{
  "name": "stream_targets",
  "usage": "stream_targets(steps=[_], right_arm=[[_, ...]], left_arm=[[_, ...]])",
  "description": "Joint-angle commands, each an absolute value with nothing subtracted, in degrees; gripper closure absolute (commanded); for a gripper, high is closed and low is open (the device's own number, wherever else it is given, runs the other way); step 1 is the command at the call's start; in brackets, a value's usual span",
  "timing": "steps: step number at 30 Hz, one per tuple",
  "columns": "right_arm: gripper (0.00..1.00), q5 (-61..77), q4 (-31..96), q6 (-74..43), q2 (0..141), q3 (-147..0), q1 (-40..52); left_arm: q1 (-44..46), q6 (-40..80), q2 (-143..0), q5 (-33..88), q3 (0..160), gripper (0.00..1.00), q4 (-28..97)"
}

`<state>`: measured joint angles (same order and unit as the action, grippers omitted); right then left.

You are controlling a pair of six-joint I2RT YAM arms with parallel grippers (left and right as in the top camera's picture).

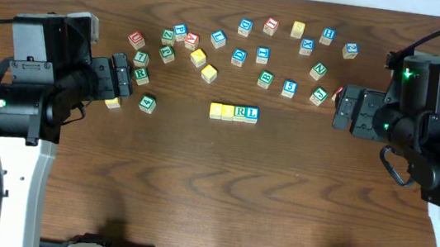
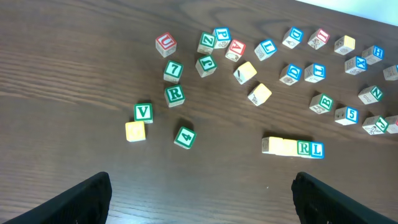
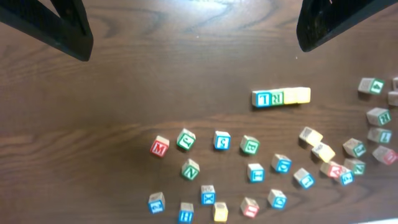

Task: Spell out CORL

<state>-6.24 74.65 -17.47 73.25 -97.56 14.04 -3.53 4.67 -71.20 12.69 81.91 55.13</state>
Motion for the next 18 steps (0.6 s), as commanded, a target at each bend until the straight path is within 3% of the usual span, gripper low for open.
stream_targets(steps=[1, 7, 18], right_arm=[[0.01, -7.4, 72.1, -15.9, 73.4, -97.9, 13.9], [0.01, -2.0, 55.9, -5.6, 68.2, -87.0, 10.9], [0.01, 11.6, 16.0, -0.9, 42.8, -44.9, 1.1]], left_arm=[[-3.6, 4.8, -71.5, 11.9, 83.4, 0.09, 55.2], [-3.6, 4.8, -71.5, 11.9, 83.4, 0.09, 55.2], [-3.6, 4.8, -71.5, 11.9, 83.4, 0.09, 55.2]])
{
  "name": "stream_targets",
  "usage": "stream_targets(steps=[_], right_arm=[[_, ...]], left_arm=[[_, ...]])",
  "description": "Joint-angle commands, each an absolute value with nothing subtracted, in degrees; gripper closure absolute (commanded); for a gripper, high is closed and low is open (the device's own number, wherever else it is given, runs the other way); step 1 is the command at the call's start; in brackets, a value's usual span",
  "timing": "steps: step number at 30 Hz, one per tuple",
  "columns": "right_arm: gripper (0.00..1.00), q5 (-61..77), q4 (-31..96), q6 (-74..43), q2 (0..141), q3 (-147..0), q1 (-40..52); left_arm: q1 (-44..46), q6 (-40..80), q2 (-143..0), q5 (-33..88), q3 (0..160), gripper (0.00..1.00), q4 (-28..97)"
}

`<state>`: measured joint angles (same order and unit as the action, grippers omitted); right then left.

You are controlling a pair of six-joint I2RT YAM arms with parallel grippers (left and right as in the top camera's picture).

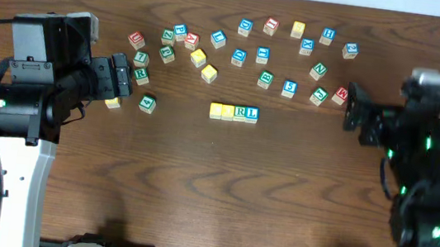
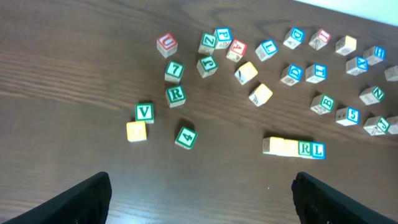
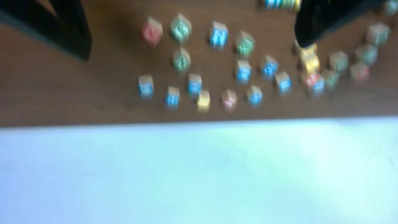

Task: Spell out CORL

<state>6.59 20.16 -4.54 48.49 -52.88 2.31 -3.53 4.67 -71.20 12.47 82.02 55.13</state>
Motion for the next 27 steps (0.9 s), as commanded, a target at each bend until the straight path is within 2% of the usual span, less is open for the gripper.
stream_targets(steps=[1, 5, 12, 19, 27], right_arm=[[0.01, 11.6, 13.3, -0.1, 39.9, -41.2, 1.1], [0.01, 11.6, 6.6, 0.5, 29.8, -28.9, 1.1], [0.01, 11.9, 2.9, 0.5, 14.7, -14.0, 1.2], [0.01, 12.4, 0.3, 0.5, 4.1, -5.4, 1.2], [0.01, 12.4, 1.2, 0.3, 0.3, -0.3, 1.2]], left_arm=[[-3.6, 4.8, -71.5, 11.9, 83.4, 0.09, 55.2], [-3.6, 4.8, -71.5, 11.9, 83.4, 0.08, 55.2], [-3.6, 4.8, -71.5, 11.9, 83.4, 0.09, 55.2], [-3.6, 4.8, -71.5, 11.9, 83.4, 0.08, 55.3], [-3.6, 4.8, -71.5, 11.9, 83.4, 0.08, 55.2]])
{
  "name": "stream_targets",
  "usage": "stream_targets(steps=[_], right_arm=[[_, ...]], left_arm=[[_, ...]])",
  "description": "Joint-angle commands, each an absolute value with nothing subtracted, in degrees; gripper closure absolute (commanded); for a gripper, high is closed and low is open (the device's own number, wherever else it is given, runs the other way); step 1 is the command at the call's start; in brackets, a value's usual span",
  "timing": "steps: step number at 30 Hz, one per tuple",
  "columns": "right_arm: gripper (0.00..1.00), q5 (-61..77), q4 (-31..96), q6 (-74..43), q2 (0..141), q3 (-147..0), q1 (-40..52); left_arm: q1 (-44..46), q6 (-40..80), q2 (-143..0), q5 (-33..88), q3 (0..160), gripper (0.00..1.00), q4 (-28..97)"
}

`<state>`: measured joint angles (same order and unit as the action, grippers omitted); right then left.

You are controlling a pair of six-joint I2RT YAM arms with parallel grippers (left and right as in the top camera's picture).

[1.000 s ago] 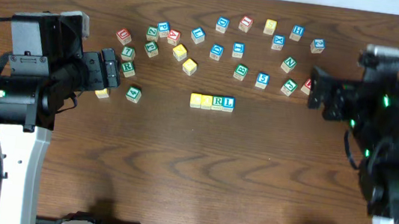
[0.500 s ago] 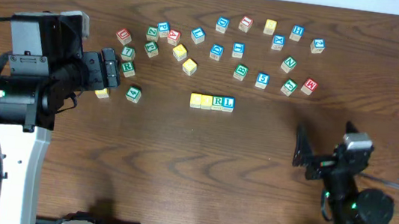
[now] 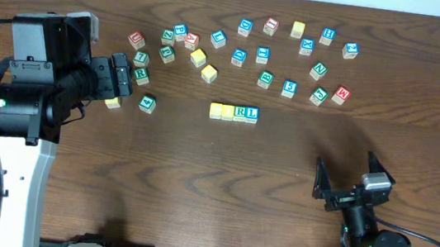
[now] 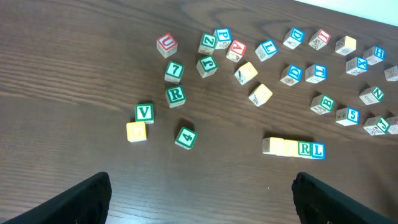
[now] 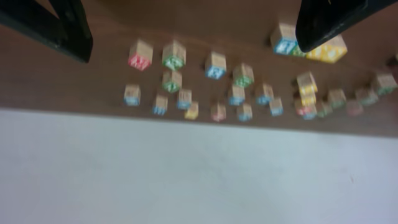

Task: Spell out CORL

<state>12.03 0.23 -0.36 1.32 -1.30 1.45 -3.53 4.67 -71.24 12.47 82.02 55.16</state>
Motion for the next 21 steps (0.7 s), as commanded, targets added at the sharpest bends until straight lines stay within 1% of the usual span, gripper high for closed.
stream_targets(steps=[1, 5, 21], right_arm=[[0.01, 12.4, 1.5, 0.3, 0.3, -0.3, 1.2], [0.01, 12.4, 3.4, 0.3, 0.3, -0.3, 1.2], [0.01, 12.8, 3.2, -0.6, 0.4, -0.3, 1.2]], left_arm=[[-3.6, 4.8, -71.5, 11.9, 83.4, 0.08, 55.2], [-3.6, 4.8, -71.5, 11.9, 83.4, 0.08, 55.2], [-3.6, 4.8, -71.5, 11.9, 83.4, 0.08, 55.2]])
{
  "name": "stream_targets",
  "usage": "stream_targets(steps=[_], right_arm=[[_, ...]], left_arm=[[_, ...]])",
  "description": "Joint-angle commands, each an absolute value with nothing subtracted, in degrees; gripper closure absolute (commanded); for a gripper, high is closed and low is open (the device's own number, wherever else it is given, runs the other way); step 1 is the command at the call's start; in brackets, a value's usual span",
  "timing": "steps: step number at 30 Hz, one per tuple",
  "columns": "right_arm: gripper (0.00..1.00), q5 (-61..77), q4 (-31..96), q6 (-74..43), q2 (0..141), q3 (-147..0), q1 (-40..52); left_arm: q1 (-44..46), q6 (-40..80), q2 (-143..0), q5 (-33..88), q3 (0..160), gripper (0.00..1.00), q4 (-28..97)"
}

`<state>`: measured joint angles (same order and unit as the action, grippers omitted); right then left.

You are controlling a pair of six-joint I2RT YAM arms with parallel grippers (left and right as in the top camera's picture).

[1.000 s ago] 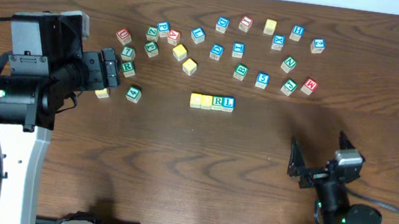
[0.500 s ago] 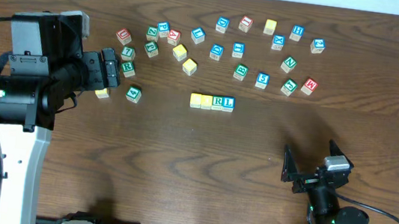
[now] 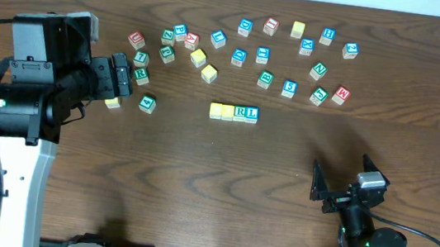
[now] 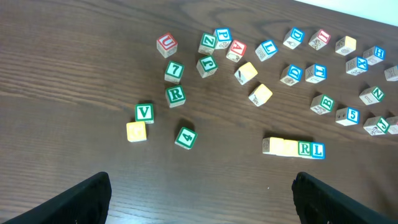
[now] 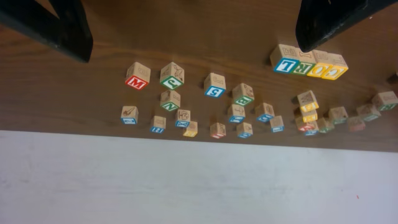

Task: Spell out CORL

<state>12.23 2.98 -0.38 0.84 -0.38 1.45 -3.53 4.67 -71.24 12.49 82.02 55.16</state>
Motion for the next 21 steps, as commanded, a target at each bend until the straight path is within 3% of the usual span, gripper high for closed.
stream_targets(steps=[1, 16, 21], right_arm=[[0.01, 12.8, 3.2, -0.6, 0.4, -0.3, 1.2], [0.01, 12.8, 3.2, -0.6, 0.4, -0.3, 1.2], [0.01, 12.8, 3.2, -0.6, 0.4, -0.3, 1.2]], left_arm=[[-3.6, 4.8, -71.5, 11.9, 83.4, 0.08, 55.2], [-3.6, 4.8, -70.2, 10.1, 82.8, 0.08, 55.2], [-3.6, 4.5, -63.9, 8.5, 76.8, 0.08, 49.4]])
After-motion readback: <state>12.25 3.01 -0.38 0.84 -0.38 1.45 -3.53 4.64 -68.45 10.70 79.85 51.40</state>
